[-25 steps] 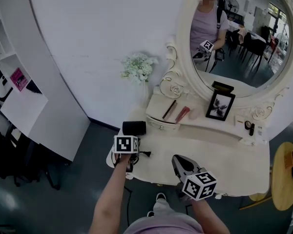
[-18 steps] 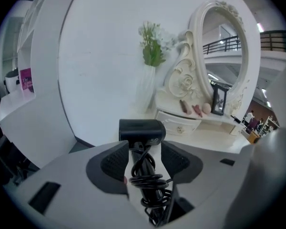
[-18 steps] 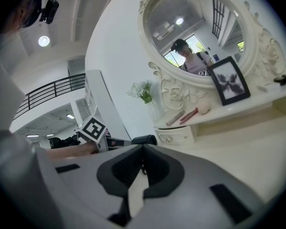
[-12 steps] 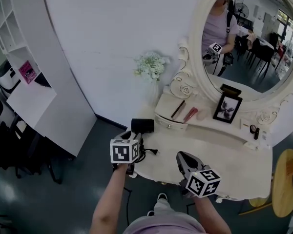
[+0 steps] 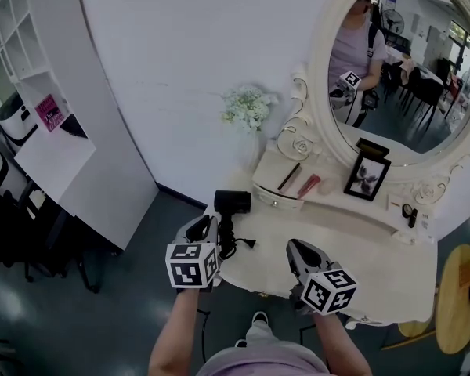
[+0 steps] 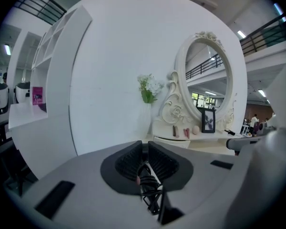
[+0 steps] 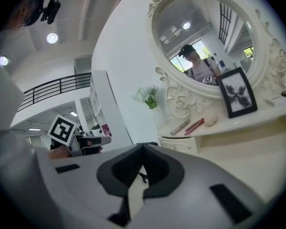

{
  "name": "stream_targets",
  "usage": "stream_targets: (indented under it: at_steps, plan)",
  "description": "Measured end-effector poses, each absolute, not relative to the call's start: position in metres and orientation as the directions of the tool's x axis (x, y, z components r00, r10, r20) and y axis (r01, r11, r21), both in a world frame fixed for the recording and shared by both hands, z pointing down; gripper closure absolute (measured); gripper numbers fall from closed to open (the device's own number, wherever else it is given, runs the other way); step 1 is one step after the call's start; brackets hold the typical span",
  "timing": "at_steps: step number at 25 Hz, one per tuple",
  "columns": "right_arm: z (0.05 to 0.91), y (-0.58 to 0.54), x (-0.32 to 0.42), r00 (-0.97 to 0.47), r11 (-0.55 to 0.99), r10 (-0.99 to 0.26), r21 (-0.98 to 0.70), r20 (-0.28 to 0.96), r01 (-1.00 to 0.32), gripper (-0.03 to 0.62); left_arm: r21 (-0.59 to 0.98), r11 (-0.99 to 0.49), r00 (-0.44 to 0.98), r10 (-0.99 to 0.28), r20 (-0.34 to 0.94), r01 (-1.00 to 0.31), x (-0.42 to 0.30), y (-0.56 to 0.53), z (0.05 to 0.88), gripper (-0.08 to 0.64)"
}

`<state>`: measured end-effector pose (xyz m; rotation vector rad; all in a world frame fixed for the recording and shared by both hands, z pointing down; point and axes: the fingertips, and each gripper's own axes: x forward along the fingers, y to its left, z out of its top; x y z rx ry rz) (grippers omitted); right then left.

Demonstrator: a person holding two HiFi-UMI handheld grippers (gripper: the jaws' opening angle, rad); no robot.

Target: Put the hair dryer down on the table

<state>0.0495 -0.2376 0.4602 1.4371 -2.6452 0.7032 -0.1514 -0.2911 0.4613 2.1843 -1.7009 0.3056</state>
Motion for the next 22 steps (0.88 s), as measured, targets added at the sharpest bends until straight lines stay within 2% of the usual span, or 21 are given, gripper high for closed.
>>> stream_targets:
  at_steps: [8, 22]
  plan:
    - [0.456, -0.239, 0.041, -0.586, 0.490, -0.772, -0.356, 0.246, -0.795, 0.591, 0.120, -0.182, 0.212, -0.920, 0.330, -0.976, -0.164, -0.258, 0.453, 0.557]
    - [0.452, -0.237, 0.029, -0.614, 0.532, -0.750, -0.328, 0.246, -0.781, 0.591, 0.144, -0.146, 0.178, -0.953, 0.245, -0.979, -0.179, -0.222, 0.446, 0.558]
